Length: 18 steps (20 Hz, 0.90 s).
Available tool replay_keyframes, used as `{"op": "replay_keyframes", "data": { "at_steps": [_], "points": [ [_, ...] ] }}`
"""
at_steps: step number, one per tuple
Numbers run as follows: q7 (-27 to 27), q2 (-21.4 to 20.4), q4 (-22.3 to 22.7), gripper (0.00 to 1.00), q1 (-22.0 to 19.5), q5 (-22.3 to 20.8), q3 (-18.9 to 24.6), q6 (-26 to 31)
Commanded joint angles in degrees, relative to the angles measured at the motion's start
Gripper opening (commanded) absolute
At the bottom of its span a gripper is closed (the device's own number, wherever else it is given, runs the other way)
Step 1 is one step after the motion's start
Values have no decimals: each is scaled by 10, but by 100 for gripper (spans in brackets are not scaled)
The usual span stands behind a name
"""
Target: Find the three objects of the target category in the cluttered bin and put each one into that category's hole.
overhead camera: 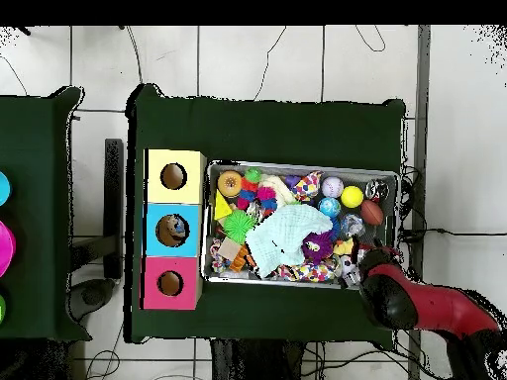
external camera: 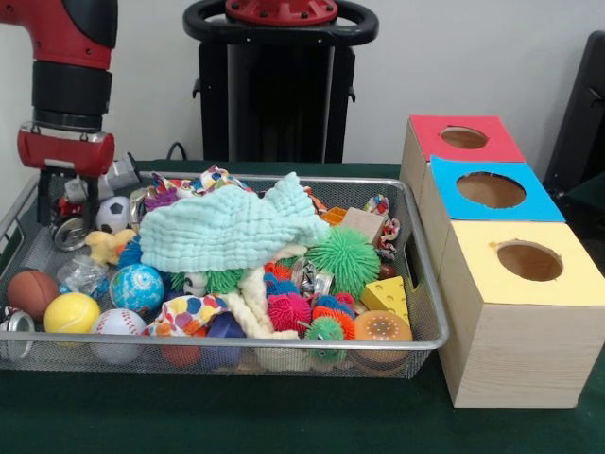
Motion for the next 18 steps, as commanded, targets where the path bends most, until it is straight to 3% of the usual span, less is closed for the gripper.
{"op": "replay_keyframes", "data": {
  "at_steps": [1, 11, 18],
  "points": [
    [37, 59, -13, 100, -9, -24, 66, -48],
    [35, 115, -47, 100, -11, -53, 49, -111],
    [32, 103, -76, 100, -4, -72, 33, -137]
  ]
}}
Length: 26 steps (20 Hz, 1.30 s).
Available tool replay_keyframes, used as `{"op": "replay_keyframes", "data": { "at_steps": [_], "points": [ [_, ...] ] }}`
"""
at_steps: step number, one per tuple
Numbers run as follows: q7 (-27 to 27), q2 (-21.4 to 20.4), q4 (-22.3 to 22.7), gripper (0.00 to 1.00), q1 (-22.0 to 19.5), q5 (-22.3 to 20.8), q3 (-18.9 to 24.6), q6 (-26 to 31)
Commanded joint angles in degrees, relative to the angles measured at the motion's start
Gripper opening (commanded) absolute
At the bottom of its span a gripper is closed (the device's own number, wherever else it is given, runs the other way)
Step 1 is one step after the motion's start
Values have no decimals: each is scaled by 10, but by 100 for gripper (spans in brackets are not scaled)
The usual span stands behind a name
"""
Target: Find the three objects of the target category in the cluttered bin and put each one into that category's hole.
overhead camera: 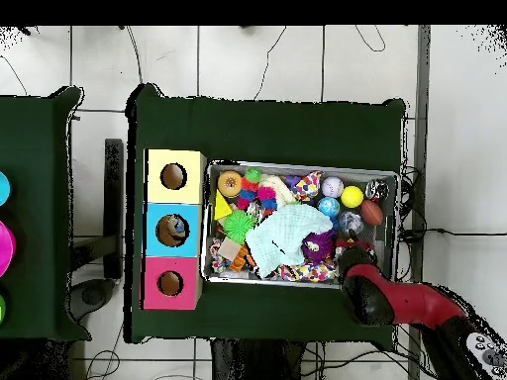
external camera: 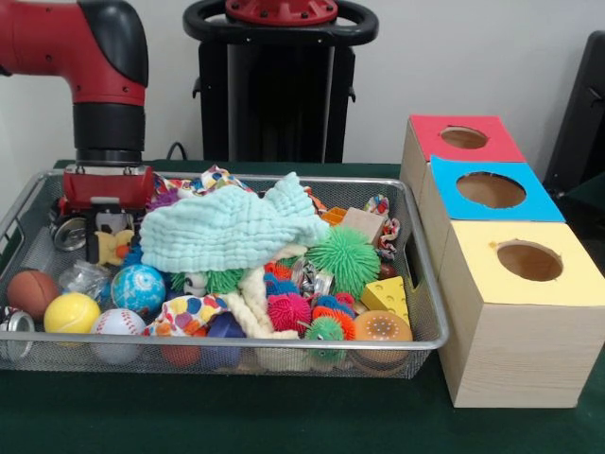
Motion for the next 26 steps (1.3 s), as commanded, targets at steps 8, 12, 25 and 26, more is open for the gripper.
{"op": "replay_keyframes", "data": {
  "at_steps": [8, 12, 25, 26],
  "points": [
    [21, -14, -74, 100, 9, -45, 5, 2],
    [20, -15, -74, 100, -2, -49, 17, 11],
    [43, -2, -77, 100, 5, -35, 30, -21],
    [45, -5, -79, 100, 9, -31, 26, -29]
  ]
}}
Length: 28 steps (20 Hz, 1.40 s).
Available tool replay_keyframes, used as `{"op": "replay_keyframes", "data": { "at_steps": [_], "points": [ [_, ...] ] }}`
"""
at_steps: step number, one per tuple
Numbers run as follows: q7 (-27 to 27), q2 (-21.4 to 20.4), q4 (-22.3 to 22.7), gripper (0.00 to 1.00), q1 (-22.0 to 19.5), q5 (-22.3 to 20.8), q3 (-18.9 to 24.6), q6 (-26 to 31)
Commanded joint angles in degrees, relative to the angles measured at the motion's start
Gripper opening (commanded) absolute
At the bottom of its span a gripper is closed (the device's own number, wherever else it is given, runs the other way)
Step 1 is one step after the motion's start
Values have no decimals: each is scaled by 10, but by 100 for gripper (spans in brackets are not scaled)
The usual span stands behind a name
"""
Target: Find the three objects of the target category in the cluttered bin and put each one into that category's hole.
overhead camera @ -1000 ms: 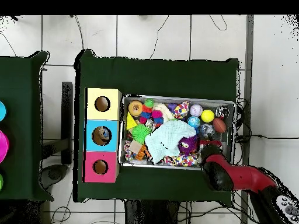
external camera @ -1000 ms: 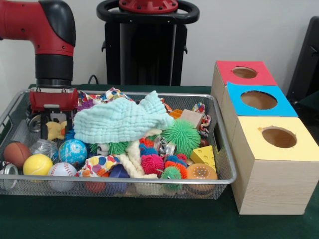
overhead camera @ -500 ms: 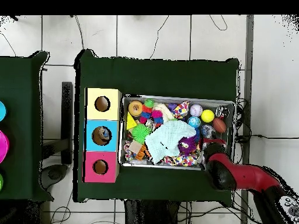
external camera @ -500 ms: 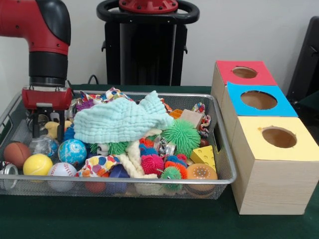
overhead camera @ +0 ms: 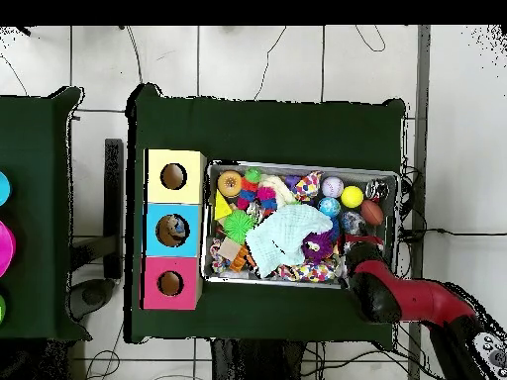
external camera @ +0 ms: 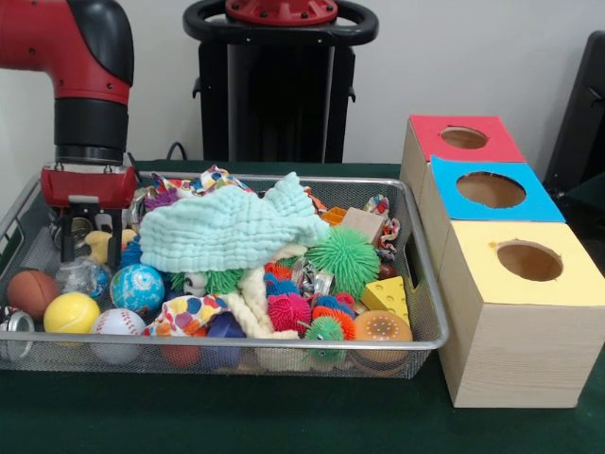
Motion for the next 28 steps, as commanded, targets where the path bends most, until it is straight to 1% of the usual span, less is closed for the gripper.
{"op": "replay_keyframes", "data": {
  "at_steps": [1, 2, 4, 6, 9, 10, 13, 16, 19, 20, 21, 22, 25, 28],
  "points": [
    [45, 3, -63, 100, 13, -17, 23, -24],
    [46, 0, -69, 100, 24, -9, 7, -38],
    [45, -6, -75, 100, 36, -1, -8, -62],
    [45, -5, -78, 100, 37, 0, -9, -83],
    [51, 1, -80, 100, 31, -8, 4, -89],
    [56, 7, -80, 100, 22, -16, 17, -83],
    [60, 18, -83, 100, 18, -24, 23, -86],
    [53, 39, -99, 100, 27, -21, 7, -107],
    [51, 57, -115, 100, 24, -30, 8, -108],
    [48, 66, -122, 100, 25, -29, 1, -112],
    [49, 71, -126, 100, 23, -31, 2, -106],
    [51, 80, -129, 100, 18, -33, 5, -83],
    [52, 86, -127, 100, 12, -33, 8, -59],
    [48, 84, -106, 100, -3, -41, 31, -14]
  ]
}}
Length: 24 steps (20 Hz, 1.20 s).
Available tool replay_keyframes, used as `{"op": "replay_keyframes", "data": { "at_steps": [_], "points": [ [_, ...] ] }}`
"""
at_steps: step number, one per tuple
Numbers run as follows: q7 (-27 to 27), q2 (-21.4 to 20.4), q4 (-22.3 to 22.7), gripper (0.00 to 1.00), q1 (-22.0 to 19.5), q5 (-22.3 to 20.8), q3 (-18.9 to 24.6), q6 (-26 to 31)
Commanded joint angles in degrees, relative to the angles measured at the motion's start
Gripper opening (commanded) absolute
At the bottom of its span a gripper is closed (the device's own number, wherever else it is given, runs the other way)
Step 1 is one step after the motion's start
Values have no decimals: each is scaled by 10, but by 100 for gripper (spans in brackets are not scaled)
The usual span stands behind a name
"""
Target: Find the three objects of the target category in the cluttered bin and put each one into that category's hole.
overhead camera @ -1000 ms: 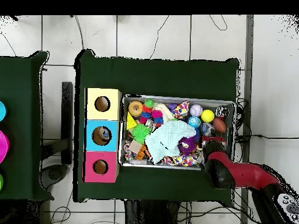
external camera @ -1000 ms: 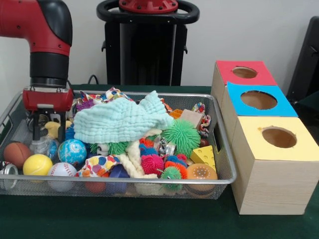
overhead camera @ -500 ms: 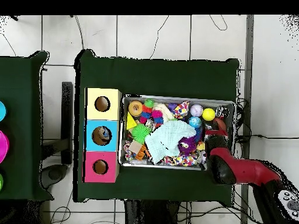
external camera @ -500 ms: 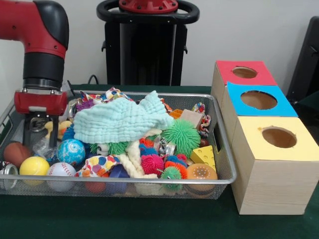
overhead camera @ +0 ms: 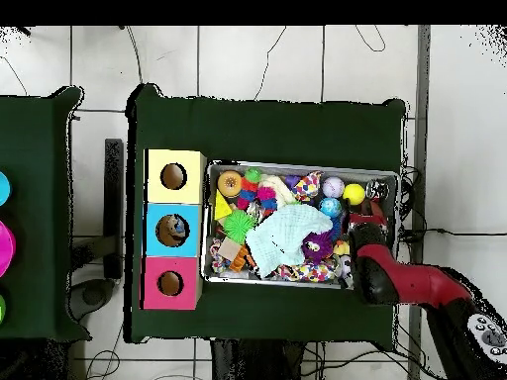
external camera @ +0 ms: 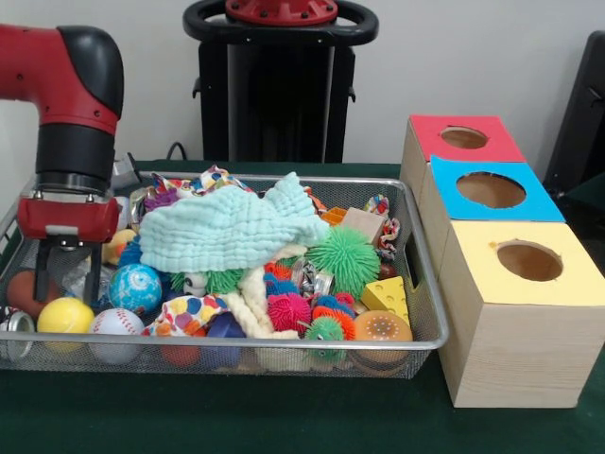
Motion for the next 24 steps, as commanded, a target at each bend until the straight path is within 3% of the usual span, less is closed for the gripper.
{"op": "replay_keyframes", "data": {
  "at_steps": [1, 5, 13, 18, 24],
  "points": [
    [44, 30, -19, 100, -29, -41, 50, 83],
    [33, 8, 29, 100, -38, -19, 65, 134],
    [50, -53, 84, 100, 6, 27, 7, 165],
    [53, -47, 86, 100, 4, 30, 3, 170],
    [43, -9, 67, 100, -18, 9, 24, 153]
  ]
}}
